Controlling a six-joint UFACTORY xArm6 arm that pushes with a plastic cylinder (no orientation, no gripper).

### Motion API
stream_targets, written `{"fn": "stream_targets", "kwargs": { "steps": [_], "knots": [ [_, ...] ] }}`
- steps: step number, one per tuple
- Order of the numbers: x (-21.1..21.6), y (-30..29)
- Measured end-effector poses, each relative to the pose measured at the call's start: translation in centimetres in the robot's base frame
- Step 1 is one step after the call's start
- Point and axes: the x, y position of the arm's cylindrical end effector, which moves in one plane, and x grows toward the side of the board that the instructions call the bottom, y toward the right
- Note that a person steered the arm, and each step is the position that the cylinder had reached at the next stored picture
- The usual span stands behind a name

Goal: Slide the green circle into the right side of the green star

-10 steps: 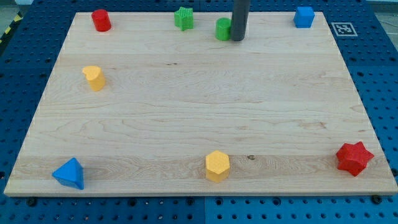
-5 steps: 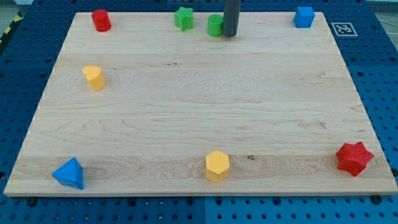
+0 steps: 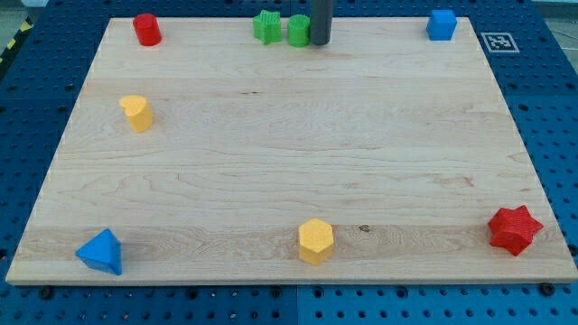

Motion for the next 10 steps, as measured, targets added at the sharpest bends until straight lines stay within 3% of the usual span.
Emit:
{"fn": "stream_targets", "kwargs": {
  "steps": [1,2,7,10],
  "knots": [
    [-3.0,0.6],
    [-3.3,0.6],
    [-2.3,-1.2],
    [-1.4,1.0]
  ]
}}
